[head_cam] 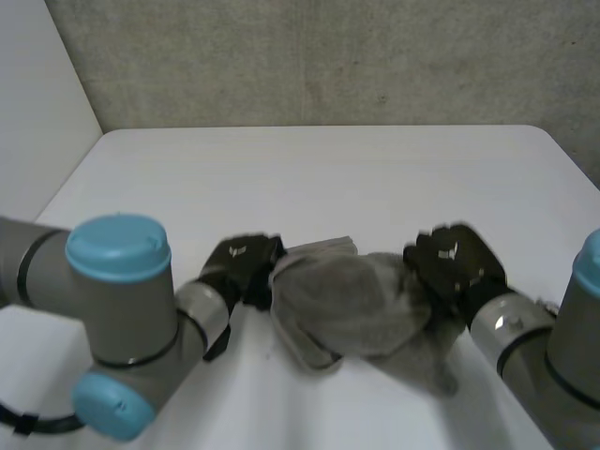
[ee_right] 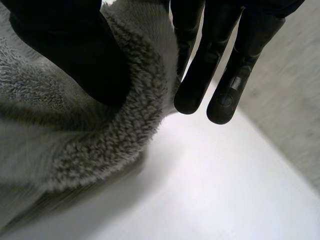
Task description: Fold the towel.
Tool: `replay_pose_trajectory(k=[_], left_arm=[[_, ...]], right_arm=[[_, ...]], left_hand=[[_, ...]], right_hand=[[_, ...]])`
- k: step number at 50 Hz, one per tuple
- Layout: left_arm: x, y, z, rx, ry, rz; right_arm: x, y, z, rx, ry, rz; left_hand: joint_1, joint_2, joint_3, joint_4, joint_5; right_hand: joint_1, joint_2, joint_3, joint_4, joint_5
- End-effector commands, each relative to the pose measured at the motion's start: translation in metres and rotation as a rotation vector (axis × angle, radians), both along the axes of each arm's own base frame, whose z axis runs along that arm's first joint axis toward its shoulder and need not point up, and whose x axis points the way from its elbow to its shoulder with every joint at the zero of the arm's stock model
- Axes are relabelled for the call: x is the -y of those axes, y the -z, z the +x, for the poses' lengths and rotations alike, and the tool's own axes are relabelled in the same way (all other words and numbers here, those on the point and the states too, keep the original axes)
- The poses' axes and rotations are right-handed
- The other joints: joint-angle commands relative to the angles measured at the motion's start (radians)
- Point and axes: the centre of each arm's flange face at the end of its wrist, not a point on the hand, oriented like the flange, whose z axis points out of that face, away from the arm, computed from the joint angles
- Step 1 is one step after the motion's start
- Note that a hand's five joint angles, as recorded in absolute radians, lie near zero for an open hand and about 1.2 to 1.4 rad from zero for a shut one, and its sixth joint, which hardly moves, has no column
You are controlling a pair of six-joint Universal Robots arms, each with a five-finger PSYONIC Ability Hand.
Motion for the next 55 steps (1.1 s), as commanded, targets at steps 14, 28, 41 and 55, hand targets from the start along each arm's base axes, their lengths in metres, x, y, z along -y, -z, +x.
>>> replay_pose_trajectory(k=[14,28,41,55], left_arm=[[0.045,-0.17,-0.019,-0.198,-0.029,-0.504],[0.001,0.015,-0.009,0.329,0.165,-0.173],[-0.005,-0.04,-0.014,0.247,0.148,-0.304],[-0.045,-0.059,0.022,0.211,0.062,-0.27]], right_arm=[[0.016,-0.064,0.006,0.231,0.004,-0.357],[-0.001,0.013,-0.027,-0.154,-0.048,0.143],[-0.003,0.006,-0.032,-0.167,-0.032,0.172],[0.026,-0.068,-0.017,0.173,0.031,0.109]], left_hand=[[0.258,0.192,0.189,0.188,0.221],[0.258,0.192,0.189,0.188,0.221],[-0.798,-0.864,-0.868,-0.868,-0.835],[-0.884,-0.95,-0.953,-0.954,-0.92]], right_hand=[[0.009,0.183,0.182,0.179,0.187],[0.009,0.183,0.182,0.179,0.187],[-1.212,-1.039,-1.04,-1.042,-1.034],[-1.212,-1.039,-1.04,-1.042,-1.034]])
